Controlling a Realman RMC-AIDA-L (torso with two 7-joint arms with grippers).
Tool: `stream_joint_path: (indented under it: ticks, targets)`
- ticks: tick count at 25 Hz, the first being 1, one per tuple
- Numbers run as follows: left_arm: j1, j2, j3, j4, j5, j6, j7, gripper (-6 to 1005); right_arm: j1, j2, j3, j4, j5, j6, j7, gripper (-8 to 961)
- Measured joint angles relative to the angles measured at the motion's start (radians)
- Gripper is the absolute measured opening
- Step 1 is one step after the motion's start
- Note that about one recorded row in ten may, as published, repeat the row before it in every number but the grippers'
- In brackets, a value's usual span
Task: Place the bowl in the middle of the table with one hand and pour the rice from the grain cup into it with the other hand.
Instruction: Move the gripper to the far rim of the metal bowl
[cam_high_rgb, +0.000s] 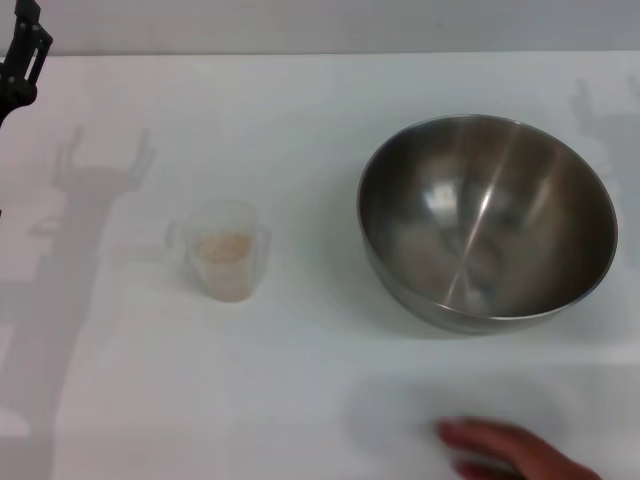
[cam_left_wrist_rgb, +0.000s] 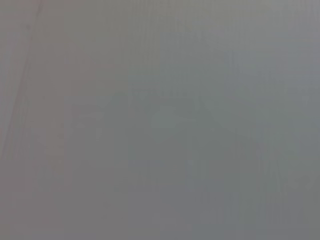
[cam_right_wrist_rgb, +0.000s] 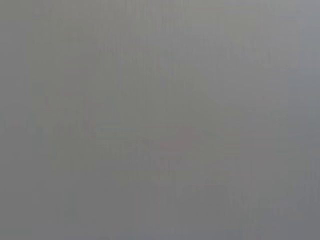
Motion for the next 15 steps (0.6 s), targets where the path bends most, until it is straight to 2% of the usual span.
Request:
stream_joint_path:
  ticks: [15]
  targets:
    - [-0.018,0.002,-0.008,0.006,0.000,-0.008,0.000,870,-0.004,0.000,0.007,0.001,0.000,-0.045,-0.089,686]
